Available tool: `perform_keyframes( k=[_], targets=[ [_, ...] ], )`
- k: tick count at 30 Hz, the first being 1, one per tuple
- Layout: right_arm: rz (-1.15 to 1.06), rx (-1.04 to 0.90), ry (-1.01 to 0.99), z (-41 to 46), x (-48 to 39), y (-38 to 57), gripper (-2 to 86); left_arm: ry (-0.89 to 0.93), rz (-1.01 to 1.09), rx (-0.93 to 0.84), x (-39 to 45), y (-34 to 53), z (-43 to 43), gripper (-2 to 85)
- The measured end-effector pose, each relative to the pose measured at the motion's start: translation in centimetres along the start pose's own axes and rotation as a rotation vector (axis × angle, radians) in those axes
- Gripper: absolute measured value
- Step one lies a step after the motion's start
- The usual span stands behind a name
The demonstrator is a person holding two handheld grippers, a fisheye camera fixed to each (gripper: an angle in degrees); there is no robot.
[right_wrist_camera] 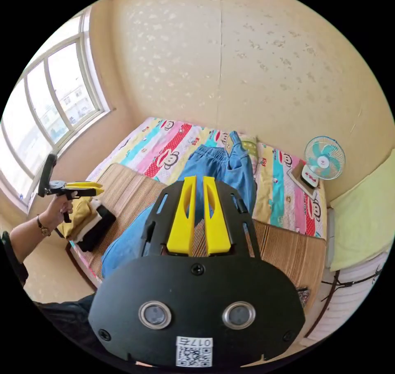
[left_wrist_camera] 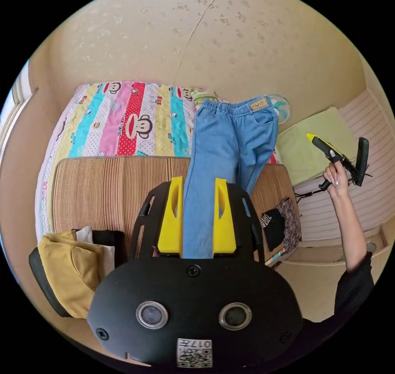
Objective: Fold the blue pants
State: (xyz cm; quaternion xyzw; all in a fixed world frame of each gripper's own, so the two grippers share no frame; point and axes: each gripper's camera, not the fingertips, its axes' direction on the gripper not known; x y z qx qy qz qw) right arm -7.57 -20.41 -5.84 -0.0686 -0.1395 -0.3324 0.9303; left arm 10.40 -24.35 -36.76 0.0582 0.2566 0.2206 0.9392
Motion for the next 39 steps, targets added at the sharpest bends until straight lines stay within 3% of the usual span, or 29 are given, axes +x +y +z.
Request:
perform_keyframes(
  k=[4, 7, 11, 16, 21, 24, 29, 34, 36, 39],
  targets=[
    [0.103, -0.336, -0.216, 14.3, 0.6, 12.5, 4.6, 0.045, -0.096, -0.234, -9.0, 11.4, 12.7, 12.0],
    [0.211, -0.463, -0.332, 19.1, 0.3, 19.6, 6.7, 0.1, -0.14, -0.321, -13.2, 17.0, 17.4, 13.3],
    [0.344, -0.548, -0.399, 21.9, -0.4, 24.5, 8.9, 0.105, -0.075, -0.37, -14.0, 20.7, 21.1, 13.8],
    [0.543, -0.556, -0.533, 24.4, -1.9, 27.0, 10.0, -0.085, 0.037, -0.363, -12.9, 20.8, 25.2, 12.0],
    [0.5, -0.53, -0.484, 25.3, -2.9, 24.1, 4.1, -0.244, 0.127, -0.231, -12.6, 21.5, 25.6, 6.5],
    [0.444, -0.578, -0.516, 25.0, -3.5, 23.5, 2.4, -0.219, 0.174, -0.376, -12.6, 22.5, 25.7, 3.1],
    [0.206, -0.656, -0.545, 22.4, -5.9, 25.4, 1.8, -0.223, 0.002, -0.502, -16.6, 29.1, 22.7, 2.4],
    [0.214, -0.829, -0.77, 21.3, -4.2, 27.9, 2.5, -0.152, -0.136, -0.658, -19.5, 34.5, 21.1, 4.3],
    [0.318, -0.725, -0.702, 19.3, -0.2, 27.9, 3.4, -0.169, -0.202, -0.646, -20.6, 35.5, 20.0, 4.7],
    [0.574, -0.516, -0.393, 14.7, 9.2, 28.2, 5.3, -0.145, -0.357, -0.612, -23.0, 36.4, 18.5, 5.8]
  ],
)
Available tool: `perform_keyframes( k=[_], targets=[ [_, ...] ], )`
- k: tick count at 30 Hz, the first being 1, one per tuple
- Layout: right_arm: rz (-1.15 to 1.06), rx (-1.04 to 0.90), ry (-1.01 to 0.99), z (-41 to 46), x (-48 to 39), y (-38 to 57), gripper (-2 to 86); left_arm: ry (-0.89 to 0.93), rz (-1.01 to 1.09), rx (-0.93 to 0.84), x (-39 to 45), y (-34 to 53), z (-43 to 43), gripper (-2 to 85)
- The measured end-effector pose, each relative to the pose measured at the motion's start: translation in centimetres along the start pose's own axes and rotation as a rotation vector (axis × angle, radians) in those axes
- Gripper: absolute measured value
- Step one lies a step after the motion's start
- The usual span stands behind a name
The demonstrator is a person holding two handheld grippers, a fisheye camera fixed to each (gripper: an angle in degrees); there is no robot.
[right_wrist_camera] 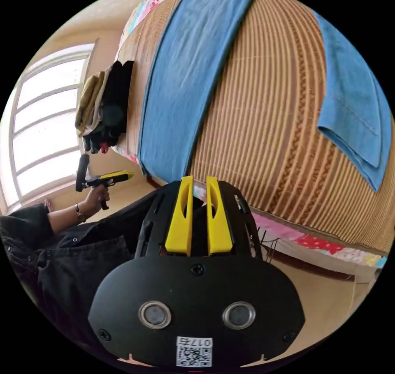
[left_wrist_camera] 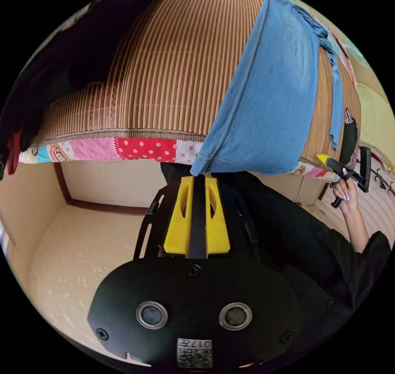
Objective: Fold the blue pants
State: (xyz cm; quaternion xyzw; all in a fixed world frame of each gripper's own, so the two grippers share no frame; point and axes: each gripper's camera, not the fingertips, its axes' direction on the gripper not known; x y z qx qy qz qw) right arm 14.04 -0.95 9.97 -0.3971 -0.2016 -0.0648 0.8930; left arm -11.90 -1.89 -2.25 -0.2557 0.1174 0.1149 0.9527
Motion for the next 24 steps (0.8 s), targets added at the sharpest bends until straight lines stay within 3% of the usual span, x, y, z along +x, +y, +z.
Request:
perform_keyframes(
  k=[4, 6, 11, 16, 24],
  targets=[
    [0.345, 0.307, 0.186, -7.6, 8.3, -0.3, 6.4, 0.06, -0.103, 0.017, -1.7, -0.6, 0.0, 5.9],
    [0.401, 0.335, 0.169, -8.2, 10.2, -1.0, 6.2, 0.052, -0.085, 0.023, -1.0, -1.4, 0.1, 5.8],
    [0.353, 0.243, 0.176, -7.2, 10.7, -2.4, 5.3, 0.079, 0.076, 0.054, 3.2, -4.2, -0.7, 5.6],
    [0.334, 0.349, 0.079, -8.6, 9.7, 1.7, 6.8, 0.201, 0.286, 0.147, 9.5, -6.7, -3.6, 5.5],
    [0.35, 0.341, 0.016, -7.4, 11.6, 4.9, 4.0, 0.275, 0.495, 0.144, 17.0, -9.9, -2.9, 5.9]
  ],
)
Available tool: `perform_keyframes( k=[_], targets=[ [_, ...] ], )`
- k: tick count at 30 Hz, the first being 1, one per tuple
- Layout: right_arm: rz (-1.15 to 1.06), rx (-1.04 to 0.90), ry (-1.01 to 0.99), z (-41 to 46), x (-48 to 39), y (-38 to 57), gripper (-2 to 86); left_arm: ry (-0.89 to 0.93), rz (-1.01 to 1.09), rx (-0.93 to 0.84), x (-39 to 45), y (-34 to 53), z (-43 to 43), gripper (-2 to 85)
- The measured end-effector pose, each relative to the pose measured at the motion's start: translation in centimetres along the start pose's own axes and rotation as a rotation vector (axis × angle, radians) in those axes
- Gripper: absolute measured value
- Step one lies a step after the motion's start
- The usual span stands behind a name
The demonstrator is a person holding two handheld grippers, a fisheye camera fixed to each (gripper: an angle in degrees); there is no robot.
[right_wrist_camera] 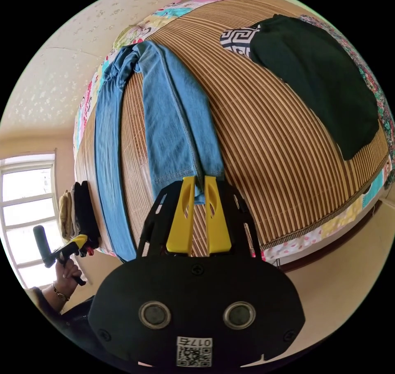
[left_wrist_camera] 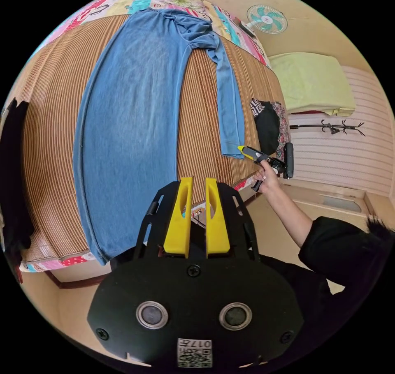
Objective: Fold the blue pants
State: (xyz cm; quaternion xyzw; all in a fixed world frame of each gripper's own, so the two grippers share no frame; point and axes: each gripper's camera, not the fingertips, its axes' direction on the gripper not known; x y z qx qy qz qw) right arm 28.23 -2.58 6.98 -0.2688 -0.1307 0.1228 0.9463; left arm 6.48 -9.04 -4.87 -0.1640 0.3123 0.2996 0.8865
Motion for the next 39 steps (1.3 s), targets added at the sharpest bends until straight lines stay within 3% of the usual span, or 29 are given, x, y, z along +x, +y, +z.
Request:
perform_keyframes(
  k=[3, 7, 11, 14, 15, 17, 19, 20, 22, 25, 29, 32, 36, 39],
  targets=[
    [-0.065, 0.12, -0.112, -4.0, -1.2, 2.1, 3.1, 0.051, 0.05, 0.022, 1.5, -1.8, 0.7, 7.0],
    [-0.309, 0.232, -0.284, -9.0, -5.5, 6.4, 2.7, 0.2, 0.115, 0.036, 4.0, -5.4, 1.4, 13.0],
    [-0.506, 0.163, -0.43, -9.1, -8.6, 8.6, 2.8, 0.234, 0.11, -0.045, 4.4, -8.2, 4.3, 15.5],
    [-0.604, 0.033, -0.471, -7.7, -8.4, 9.0, 3.1, 0.231, 0.033, -0.142, 2.6, -9.4, 7.8, 6.5],
    [-0.589, 0.018, -0.462, -7.7, -7.0, 8.7, 3.2, 0.254, 0.011, -0.143, 1.8, -9.3, 8.6, 0.6],
    [-0.453, 0.071, -0.378, -8.6, -3.6, 8.0, 3.6, 0.249, -0.043, -0.146, 0.5, -8.7, 9.6, -0.4],
    [-0.142, 0.113, -0.129, -8.8, 1.7, 6.8, 5.5, 0.249, -0.08, -0.135, -0.9, -7.5, 10.2, -0.8],
    [-0.102, 0.104, -0.079, -8.4, 2.7, 6.7, 6.2, 0.25, -0.089, -0.132, -1.3, -7.2, 10.3, -0.8],
    [-0.006, -0.078, -0.094, -4.5, 5.4, 6.2, 9.2, 0.263, -0.123, -0.119, -2.5, -6.0, 10.9, -0.9],
    [-0.03, -0.141, -0.233, -1.8, 4.7, 7.9, 8.8, 0.3, -0.181, -0.116, -3.9, -5.0, 11.8, -1.0],
    [-0.076, -0.085, -0.059, -1.6, 2.4, 9.6, 5.6, 0.312, -0.2, -0.121, -4.7, -4.3, 12.4, -1.0],
    [-0.194, -0.229, 0.014, -2.4, 1.3, 9.4, 2.1, 0.33, -0.172, -0.113, -5.1, -3.2, 12.1, -1.0],
    [-0.181, 0.018, 0.081, -12.5, 3.2, 11.7, 0.9, 0.444, -0.069, -0.052, -5.5, 2.2, 11.1, -1.0],
    [-0.164, 0.095, 0.127, -17.1, 5.1, 14.2, 0.7, 0.485, -0.055, -0.169, -5.3, 7.7, 14.3, -0.9]
  ],
)
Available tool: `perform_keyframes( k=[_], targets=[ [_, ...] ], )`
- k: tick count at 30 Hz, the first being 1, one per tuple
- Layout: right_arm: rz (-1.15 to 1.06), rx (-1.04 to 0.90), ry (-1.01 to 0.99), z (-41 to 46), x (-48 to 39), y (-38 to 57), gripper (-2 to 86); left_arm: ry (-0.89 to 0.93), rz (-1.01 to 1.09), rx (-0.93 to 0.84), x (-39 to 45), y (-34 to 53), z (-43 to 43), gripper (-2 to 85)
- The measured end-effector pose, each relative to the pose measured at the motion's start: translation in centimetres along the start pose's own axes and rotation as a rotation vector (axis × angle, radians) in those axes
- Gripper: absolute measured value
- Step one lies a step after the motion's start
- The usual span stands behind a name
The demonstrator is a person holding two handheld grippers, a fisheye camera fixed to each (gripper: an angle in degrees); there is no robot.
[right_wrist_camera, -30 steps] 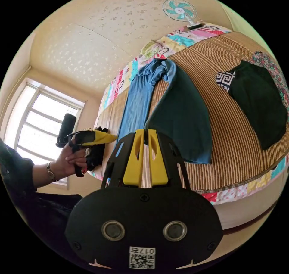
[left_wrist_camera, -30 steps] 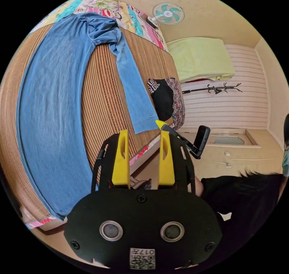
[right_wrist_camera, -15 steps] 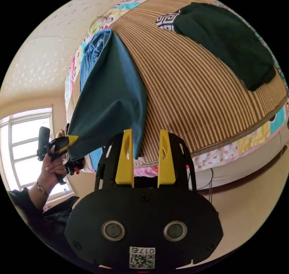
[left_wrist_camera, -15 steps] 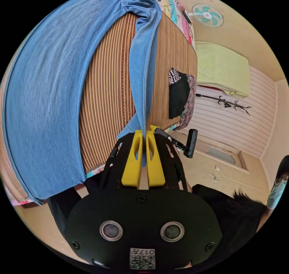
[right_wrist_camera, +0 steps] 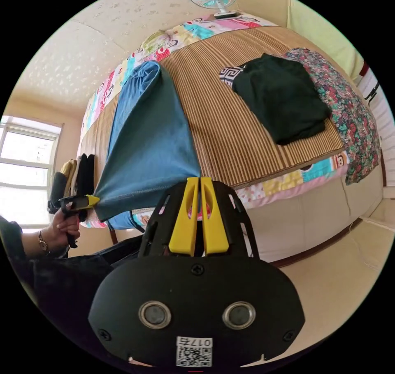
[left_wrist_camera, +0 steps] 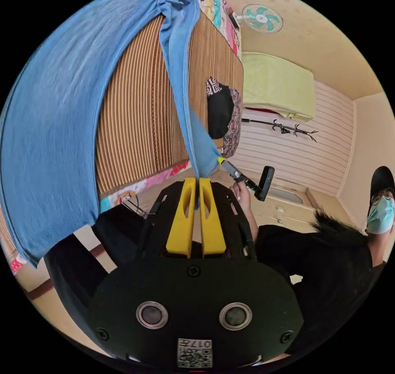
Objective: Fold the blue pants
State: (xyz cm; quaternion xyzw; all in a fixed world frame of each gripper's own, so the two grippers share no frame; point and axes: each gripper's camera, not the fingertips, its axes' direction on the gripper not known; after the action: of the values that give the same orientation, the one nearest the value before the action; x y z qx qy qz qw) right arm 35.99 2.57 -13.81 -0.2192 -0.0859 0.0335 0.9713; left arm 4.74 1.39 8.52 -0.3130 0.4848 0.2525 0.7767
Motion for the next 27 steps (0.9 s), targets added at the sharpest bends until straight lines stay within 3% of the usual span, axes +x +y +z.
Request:
perform_keyframes(
  k=[4, 14, 19, 25, 27],
  targets=[
    [0.134, -0.286, -0.048, 4.9, 3.7, 2.8, 1.0, 0.023, -0.023, -0.075, -1.6, 2.9, 4.2, -0.9],
    [0.047, -0.157, -0.182, 4.9, -0.6, 1.6, 1.2, 0.004, 0.444, -0.006, 12.4, 1.9, 3.0, -0.9],
    [0.232, -0.063, -0.314, 3.0, 3.3, 2.1, 1.0, -0.097, 0.557, -0.008, 16.9, 3.9, 5.7, -0.9],
    [0.269, -0.315, -0.553, 4.2, 8.5, 3.0, 1.2, -0.162, 0.543, 0.013, 18.8, 2.8, 7.6, -1.0],
    [0.274, -0.281, -0.486, 2.9, 9.4, 2.7, 1.5, -0.158, 0.561, -0.023, 19.4, 2.7, 9.1, -1.0]
  ],
)
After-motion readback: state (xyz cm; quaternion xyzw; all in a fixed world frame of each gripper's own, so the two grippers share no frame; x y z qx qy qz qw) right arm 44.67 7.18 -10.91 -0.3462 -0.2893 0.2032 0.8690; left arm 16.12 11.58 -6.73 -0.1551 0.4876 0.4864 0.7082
